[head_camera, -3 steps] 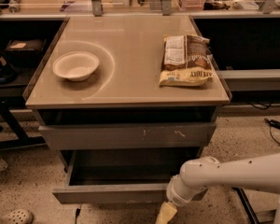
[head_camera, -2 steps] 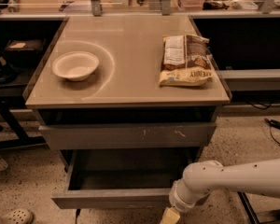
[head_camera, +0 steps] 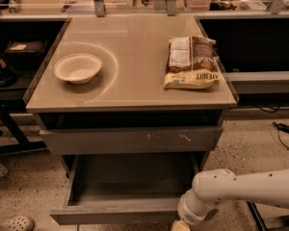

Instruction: Open middle drawer

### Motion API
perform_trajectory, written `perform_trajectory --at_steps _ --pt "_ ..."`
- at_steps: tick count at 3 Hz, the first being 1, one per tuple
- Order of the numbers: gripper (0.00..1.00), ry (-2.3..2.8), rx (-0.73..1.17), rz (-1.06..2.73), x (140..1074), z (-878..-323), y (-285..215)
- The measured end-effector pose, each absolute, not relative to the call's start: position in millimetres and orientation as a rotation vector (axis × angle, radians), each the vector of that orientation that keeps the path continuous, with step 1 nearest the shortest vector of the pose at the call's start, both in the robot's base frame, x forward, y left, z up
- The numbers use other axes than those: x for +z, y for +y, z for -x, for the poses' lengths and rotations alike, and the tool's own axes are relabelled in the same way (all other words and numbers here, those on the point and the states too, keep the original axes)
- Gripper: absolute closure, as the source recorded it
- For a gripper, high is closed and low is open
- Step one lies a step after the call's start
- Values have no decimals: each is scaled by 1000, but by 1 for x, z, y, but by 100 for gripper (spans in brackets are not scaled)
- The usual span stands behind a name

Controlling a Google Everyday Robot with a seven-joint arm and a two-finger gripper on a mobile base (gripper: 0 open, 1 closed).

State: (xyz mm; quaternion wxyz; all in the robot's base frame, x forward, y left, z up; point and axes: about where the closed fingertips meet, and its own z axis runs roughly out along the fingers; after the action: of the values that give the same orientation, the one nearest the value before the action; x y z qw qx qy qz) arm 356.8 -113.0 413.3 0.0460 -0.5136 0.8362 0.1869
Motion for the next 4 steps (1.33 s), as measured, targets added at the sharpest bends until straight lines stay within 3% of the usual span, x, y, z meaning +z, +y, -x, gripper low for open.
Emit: perform_trajectory --at_steps 4 --pt "0 2669 662 1557 427 -282 -139"
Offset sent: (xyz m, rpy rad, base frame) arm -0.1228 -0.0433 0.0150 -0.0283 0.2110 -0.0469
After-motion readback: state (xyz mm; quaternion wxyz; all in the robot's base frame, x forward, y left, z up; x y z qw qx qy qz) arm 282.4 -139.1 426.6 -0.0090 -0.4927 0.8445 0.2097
